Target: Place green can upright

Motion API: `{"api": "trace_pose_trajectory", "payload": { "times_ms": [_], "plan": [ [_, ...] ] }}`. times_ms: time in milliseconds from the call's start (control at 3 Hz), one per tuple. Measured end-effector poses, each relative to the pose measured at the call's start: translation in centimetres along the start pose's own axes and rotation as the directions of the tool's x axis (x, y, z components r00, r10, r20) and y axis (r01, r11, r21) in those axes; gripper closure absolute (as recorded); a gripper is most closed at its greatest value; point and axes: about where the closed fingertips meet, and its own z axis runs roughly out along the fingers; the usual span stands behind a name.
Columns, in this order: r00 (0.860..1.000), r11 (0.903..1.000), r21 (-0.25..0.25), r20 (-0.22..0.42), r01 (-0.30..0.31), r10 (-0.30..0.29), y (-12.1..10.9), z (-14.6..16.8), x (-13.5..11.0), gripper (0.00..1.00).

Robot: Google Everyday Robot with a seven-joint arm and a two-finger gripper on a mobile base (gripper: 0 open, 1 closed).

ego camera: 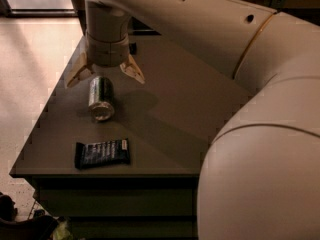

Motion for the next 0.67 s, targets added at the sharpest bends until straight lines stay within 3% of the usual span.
{"api": "trace_pose_trajectory", "payload": {
  "times_ms": [667],
  "plan": [
    [0.999, 0.9981, -0.054, -0.016, -0.029, 0.028, 0.0, 4.4, -1.0, 0.0]
  ]
}}
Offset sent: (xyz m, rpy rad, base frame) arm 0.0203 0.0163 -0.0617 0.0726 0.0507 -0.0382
